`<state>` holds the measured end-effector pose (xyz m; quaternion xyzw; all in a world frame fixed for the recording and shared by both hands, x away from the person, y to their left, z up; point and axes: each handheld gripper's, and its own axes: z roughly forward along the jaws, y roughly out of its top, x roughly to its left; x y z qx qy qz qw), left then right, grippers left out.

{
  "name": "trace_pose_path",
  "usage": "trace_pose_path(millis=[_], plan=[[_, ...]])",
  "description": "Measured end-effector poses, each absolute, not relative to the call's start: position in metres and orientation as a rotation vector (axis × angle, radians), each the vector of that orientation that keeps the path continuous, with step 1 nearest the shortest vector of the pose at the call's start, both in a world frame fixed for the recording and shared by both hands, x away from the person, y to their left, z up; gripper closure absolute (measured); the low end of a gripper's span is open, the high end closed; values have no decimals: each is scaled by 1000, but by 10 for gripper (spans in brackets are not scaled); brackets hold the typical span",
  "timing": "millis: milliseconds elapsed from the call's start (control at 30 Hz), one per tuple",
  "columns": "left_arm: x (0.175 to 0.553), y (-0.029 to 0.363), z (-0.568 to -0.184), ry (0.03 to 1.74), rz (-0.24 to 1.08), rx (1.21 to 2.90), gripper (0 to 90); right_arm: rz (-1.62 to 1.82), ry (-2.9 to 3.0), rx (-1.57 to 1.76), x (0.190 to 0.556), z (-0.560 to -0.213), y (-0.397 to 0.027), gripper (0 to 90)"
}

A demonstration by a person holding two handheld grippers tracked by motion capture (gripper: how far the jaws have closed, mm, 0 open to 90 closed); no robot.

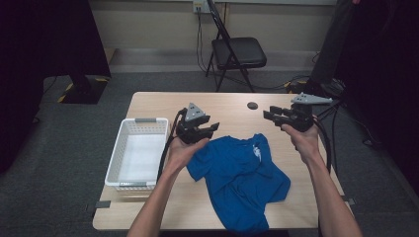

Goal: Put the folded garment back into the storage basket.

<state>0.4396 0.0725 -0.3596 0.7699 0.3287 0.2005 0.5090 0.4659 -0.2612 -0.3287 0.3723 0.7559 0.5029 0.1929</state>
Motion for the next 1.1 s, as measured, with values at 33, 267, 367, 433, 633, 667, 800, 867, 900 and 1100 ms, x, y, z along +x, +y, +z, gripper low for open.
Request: trace_pose_path(millis=[33, 267, 367, 433, 633, 667, 800, 867, 900, 1100], plan=[[436, 72, -361, 778, 470, 1851, 514, 1409, 2133, 1036, 461, -330, -260, 562], [417, 71, -378, 745, 405, 1914, 382, 1349, 2226, 958, 426, -341, -257, 391], [406, 71, -387, 740, 390, 1933, 370, 1336, 2265, 941, 413, -354, -259, 417], [398, 71, -397, 752, 362, 1955, 423, 1337, 2296, 943, 405, -368, -260, 451], [375, 67, -426, 746, 322, 2010, 434, 1361, 2351, 953, 383, -397, -260, 542], [372, 66, -429, 750, 300, 2013, 427, 1363, 2355, 952, 380, -400, -259, 559], [359, 61, -440, 723, 254, 2047, 427, 1344, 2372, 948, 370, -413, -257, 617], [356, 57, -445, 679, 234, 2105, 487, 1317, 2374, 976, 366, -424, -258, 626], [355, 55, -447, 659, 222, 2113, 532, 1308, 2377, 986, 364, -430, -260, 637], [355, 39, -471, 667, 152, 2199, 550, 1208, 2421, 1011, 363, -453, -265, 699]])
